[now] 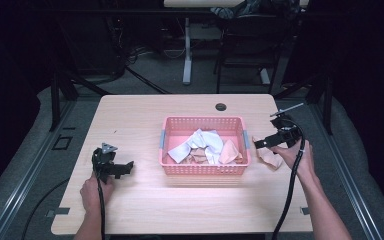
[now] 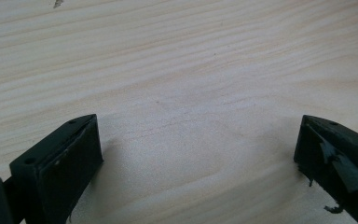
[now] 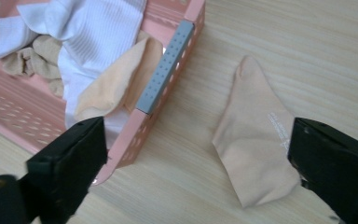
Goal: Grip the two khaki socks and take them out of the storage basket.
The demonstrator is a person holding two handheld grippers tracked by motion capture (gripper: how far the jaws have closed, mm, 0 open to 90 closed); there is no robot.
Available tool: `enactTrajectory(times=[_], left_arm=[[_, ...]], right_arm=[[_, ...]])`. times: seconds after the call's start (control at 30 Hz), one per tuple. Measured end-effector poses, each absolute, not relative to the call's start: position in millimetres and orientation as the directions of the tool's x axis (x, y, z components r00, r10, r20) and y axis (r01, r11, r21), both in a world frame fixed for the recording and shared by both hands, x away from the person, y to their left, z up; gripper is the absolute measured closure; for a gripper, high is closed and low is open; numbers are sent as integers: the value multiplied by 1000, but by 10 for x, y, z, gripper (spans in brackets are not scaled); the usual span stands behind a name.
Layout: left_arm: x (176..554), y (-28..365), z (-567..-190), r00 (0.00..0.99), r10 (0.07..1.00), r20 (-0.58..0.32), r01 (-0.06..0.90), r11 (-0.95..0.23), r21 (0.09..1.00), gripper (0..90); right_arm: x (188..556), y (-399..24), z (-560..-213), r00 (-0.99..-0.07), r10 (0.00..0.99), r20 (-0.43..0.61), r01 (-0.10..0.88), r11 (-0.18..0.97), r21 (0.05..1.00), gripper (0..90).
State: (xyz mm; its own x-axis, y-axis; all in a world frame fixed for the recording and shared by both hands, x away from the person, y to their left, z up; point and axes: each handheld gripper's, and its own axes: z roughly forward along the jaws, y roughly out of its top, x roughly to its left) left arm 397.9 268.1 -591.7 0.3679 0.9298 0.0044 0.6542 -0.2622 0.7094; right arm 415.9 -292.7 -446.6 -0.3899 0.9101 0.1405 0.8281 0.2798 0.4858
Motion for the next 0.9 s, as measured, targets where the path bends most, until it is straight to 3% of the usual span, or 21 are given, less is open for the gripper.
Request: enactTrajectory(times=[0.9], left_arm=[[3979,2681,-5917,368,930,4,655,-262,709,3]], right_arm=[[4180,-2314,-4313,-539,829,149,751,393,530,3]])
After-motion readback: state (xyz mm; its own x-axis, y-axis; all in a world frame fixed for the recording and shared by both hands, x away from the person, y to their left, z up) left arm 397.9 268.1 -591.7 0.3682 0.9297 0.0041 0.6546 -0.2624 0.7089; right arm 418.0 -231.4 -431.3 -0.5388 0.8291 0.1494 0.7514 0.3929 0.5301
